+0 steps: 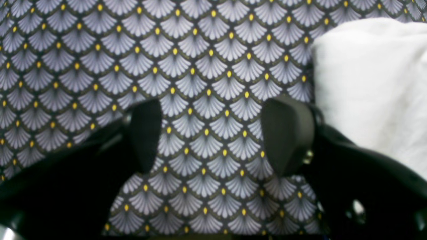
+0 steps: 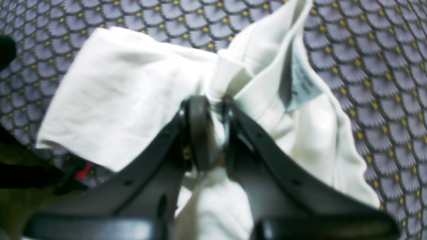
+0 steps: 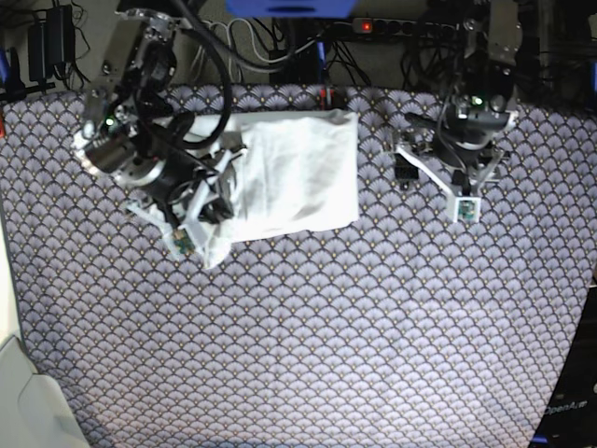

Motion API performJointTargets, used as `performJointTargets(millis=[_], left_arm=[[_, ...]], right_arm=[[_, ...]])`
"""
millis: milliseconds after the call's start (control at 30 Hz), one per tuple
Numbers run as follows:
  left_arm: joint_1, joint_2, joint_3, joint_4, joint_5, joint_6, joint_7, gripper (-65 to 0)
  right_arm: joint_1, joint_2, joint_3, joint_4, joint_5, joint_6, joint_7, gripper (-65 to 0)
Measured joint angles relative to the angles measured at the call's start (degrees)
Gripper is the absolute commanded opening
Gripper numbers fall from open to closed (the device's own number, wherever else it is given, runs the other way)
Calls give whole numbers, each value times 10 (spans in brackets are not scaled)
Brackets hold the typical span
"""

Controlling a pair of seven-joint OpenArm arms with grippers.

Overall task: Fold the T-shirt properly
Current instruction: 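Grasp the strip's end with the right gripper and fold it toward the left gripper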

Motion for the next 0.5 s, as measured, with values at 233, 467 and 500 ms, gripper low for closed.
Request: performJointTargets(millis=[233,467,500], left_arm=[[-19,3,0,0,0,0,68,-169],[-17,4,-1,0,0,4,93,-170],[-18,4,-1,0,0,3,101,-170]], right_arm=[[-9,1,-99,-3,1,0,51,-628],[-9,1,-146,-39,1,0,76,-628],[-8,1,-150,-39,1,0,78,-628]])
